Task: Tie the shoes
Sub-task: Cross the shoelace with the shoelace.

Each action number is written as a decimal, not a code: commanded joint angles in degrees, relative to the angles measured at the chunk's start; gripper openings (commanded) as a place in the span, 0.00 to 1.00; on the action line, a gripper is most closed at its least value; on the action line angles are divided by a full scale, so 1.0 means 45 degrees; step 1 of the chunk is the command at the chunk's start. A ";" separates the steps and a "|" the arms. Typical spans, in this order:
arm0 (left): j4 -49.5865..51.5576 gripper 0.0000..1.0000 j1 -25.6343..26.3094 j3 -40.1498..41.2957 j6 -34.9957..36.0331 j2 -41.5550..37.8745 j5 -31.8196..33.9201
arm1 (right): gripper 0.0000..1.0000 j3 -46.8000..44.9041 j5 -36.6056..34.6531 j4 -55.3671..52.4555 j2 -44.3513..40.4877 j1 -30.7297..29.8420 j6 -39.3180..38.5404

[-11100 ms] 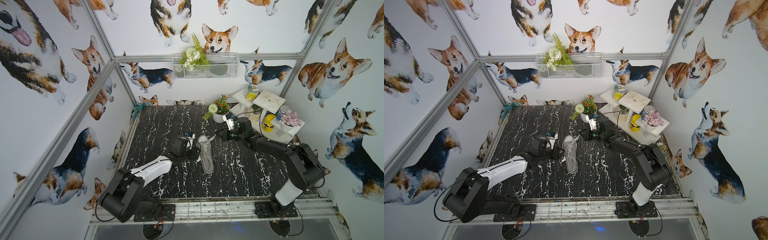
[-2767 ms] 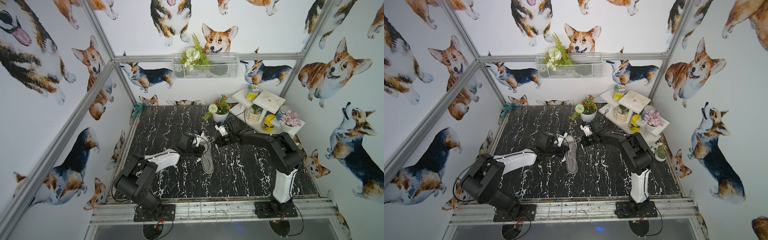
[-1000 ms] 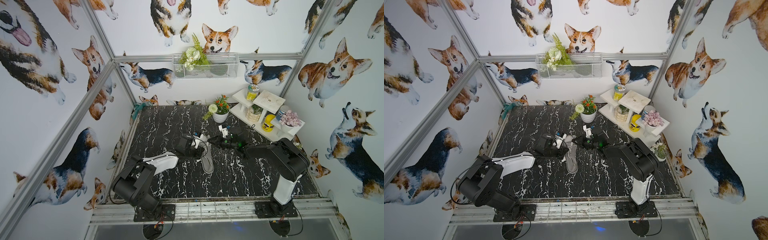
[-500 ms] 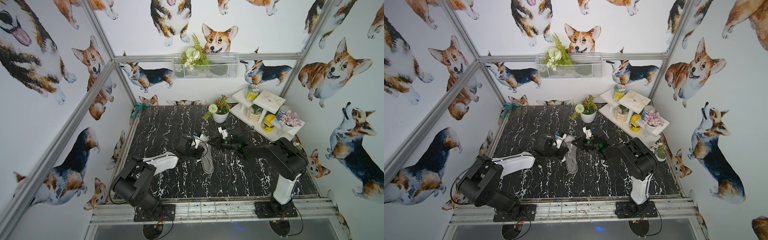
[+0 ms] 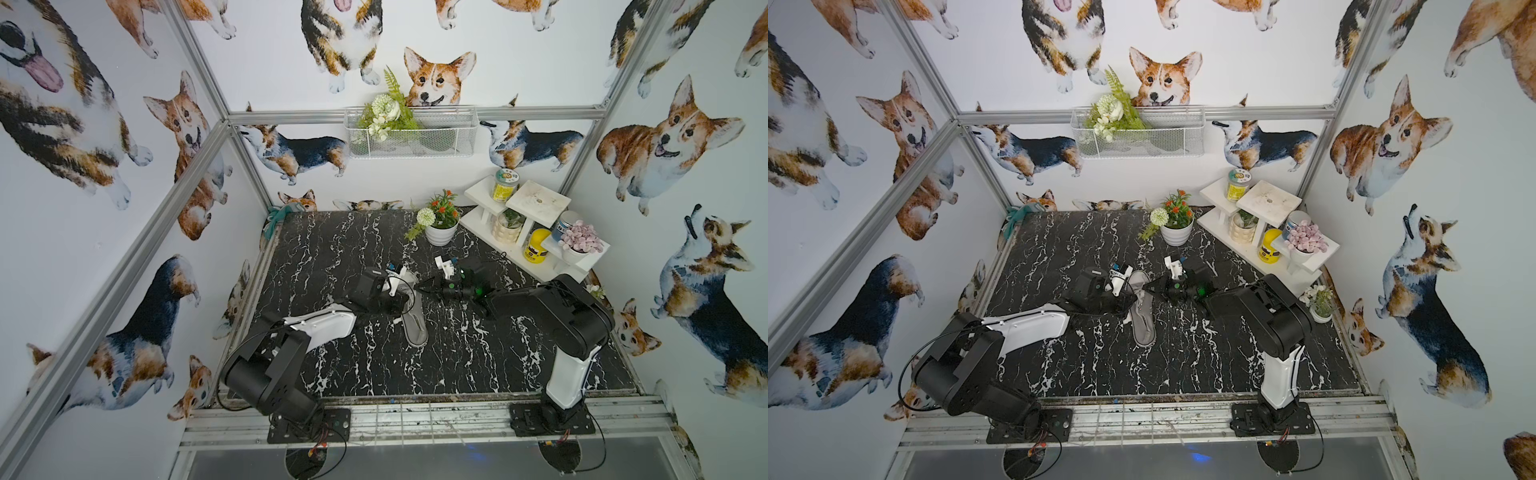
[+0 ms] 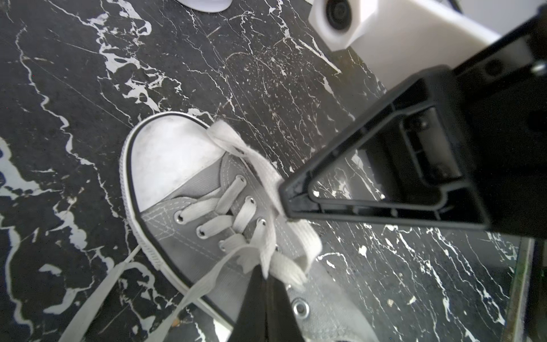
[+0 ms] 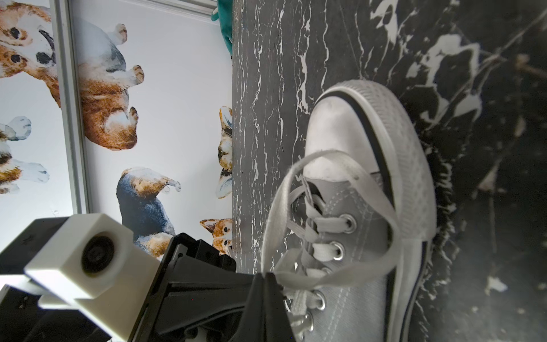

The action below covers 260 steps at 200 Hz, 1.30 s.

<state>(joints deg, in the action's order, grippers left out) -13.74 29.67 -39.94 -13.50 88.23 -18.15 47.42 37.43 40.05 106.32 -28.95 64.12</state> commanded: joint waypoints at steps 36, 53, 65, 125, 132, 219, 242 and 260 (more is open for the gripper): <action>-0.0375 0.00 0.0008 -0.0069 0.0031 0.0023 -0.0151 | 0.00 0.1532 -0.0347 -0.2521 0.0822 0.0121 -0.2223; -0.0344 0.00 0.0008 -0.0137 0.0031 0.0072 -0.0108 | 0.00 0.1879 -0.0372 -0.3220 0.0971 0.0193 -0.2799; -0.0346 0.00 0.0008 -0.0196 0.0043 0.0118 -0.0117 | 0.00 0.2106 -0.0479 -0.3780 0.1022 0.0218 -0.3301; -0.0410 0.00 0.0008 -0.0248 -0.0004 0.0295 -0.0146 | 0.00 0.3190 0.0291 -0.5746 0.1335 0.0249 -0.5174; -0.0404 0.00 0.0008 -0.0245 -0.0007 0.0292 -0.0158 | 0.00 0.3231 0.0375 -0.5840 0.1360 0.0245 -0.5280; -0.0482 0.00 0.0008 -0.0247 -0.0009 0.0452 -0.0225 | 0.00 0.3200 0.1326 -0.6298 0.1041 0.0164 -0.5981; -0.0523 0.00 -0.0002 -0.0245 -0.0021 0.0459 -0.0247 | 0.00 0.3236 0.1432 -0.6379 0.1038 0.0047 -0.6035; -0.0559 0.00 0.0008 -0.0245 -0.0035 0.0472 -0.0322 | 0.00 0.3218 0.1431 -0.6459 0.1060 0.0013 -0.6110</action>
<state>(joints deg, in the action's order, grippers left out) -14.48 29.67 -40.66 -13.52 90.17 -18.46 61.73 42.61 12.01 111.35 -28.53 38.24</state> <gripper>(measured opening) 0.068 0.049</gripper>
